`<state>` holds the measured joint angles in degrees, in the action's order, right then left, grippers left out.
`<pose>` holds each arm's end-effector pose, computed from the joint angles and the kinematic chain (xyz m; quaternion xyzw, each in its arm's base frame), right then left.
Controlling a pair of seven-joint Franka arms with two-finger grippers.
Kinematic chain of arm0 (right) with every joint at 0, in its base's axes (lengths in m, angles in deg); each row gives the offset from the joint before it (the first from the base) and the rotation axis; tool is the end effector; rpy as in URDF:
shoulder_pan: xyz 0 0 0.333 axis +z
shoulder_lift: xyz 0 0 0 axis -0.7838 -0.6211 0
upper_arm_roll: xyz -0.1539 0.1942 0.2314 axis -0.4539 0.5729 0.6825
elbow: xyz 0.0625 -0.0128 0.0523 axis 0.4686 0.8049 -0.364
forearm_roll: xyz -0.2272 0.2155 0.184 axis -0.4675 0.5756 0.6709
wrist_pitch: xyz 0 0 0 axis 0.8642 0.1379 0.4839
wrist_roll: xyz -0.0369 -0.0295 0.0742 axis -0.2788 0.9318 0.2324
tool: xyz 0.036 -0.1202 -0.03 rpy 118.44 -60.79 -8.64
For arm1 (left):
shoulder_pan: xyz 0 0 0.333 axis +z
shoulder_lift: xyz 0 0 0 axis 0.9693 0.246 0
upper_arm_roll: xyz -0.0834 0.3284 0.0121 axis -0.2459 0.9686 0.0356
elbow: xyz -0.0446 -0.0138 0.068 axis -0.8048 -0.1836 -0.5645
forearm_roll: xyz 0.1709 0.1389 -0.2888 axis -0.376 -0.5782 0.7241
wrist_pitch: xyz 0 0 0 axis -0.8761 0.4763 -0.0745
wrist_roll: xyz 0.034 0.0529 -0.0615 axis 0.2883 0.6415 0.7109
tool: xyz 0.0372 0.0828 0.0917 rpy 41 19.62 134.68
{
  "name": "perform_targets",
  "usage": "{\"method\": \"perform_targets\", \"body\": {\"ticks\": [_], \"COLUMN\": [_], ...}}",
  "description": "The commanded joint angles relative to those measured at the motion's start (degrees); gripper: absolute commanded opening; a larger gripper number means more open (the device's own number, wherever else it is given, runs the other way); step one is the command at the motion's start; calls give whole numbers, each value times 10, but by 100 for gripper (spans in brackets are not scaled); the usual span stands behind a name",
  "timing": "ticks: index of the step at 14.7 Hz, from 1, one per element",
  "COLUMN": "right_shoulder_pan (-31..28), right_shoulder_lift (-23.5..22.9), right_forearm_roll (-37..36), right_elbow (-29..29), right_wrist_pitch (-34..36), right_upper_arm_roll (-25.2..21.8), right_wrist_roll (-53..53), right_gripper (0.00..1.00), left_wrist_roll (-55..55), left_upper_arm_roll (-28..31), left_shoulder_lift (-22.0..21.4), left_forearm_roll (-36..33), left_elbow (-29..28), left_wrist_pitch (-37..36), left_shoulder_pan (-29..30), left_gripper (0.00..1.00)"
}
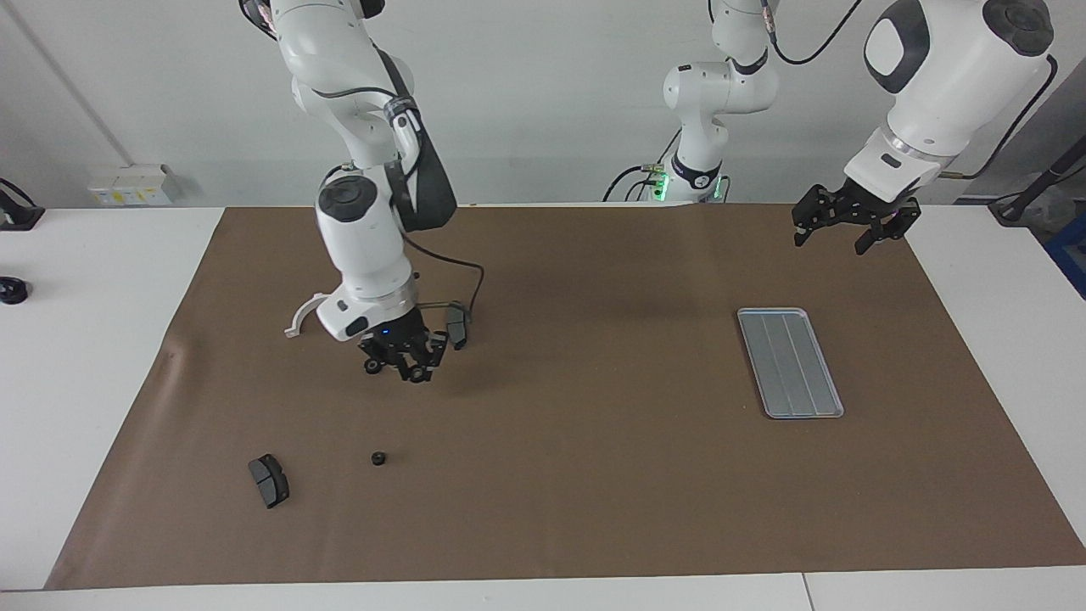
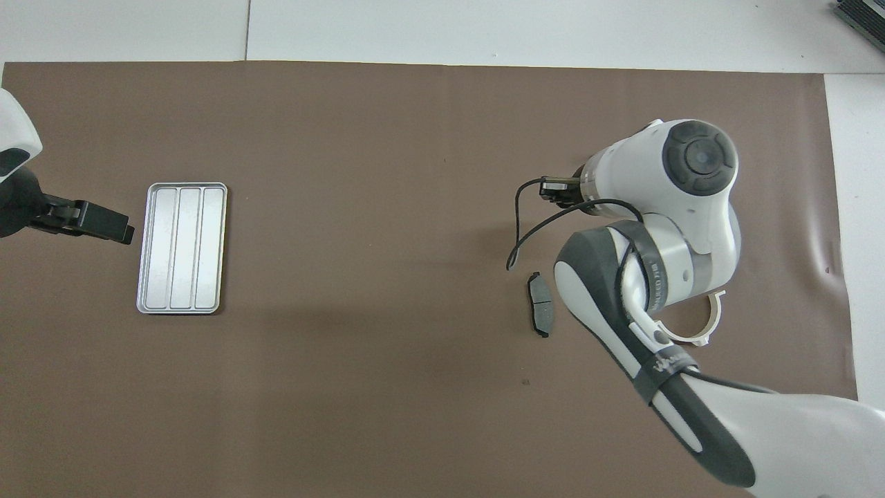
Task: Pick bearing gear from pile to tray
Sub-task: 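Carry the bearing with the right gripper and set it mid-table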
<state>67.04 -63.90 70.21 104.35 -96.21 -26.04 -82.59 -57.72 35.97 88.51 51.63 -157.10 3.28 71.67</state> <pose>0.6006 0.2062 0.4162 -0.9934 0.0662 -0.0816 0.0454 0.5254 -0.0296 0.5969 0.9937 -0.1064 -0.0212 0.0266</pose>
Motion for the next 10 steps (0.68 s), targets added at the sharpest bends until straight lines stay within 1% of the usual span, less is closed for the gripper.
{"method": "perform_targets", "body": {"ticks": [1,2,4,6,7,9,10], "right_shoulder_pan": [56,71,110,136,137,146,147], "right_shoulder_lift": [-33,-52,-105,-168,-191,-217,-219], "right_forearm_roll": [4,4,-1,-54,-80,-90,-90], "right_elbow": [-35,-55,-104,-166,-185,-209,-207], "right_wrist_pitch": [-26,-31,-31,-31,-33,-55,-71], "right_upper_arm_roll": [-1,-1,-4,-3,-2,-1,-1], "right_wrist_roll": [-82,-100,-143,-204,-230,-246,-246], "right_gripper": [0,0,0,0,0,0,0], "left_wrist_roll": [3,3,3,3,3,3,3], "left_upper_arm_roll": [-3,-3,-3,-3,-3,-3,-3], "left_shoulder_lift": [-17,-17,-17,-17,-17,-17,-17], "left_forearm_roll": [-10,-10,-10,-10,-10,-10,-10], "left_elbow": [-19,-19,-19,-19,-19,-19,-19], "left_wrist_pitch": [6,6,6,6,6,6,6], "left_shoulder_pan": [5,5,5,5,5,5,5], "left_gripper": [100,100,100,100,100,100,100]}}
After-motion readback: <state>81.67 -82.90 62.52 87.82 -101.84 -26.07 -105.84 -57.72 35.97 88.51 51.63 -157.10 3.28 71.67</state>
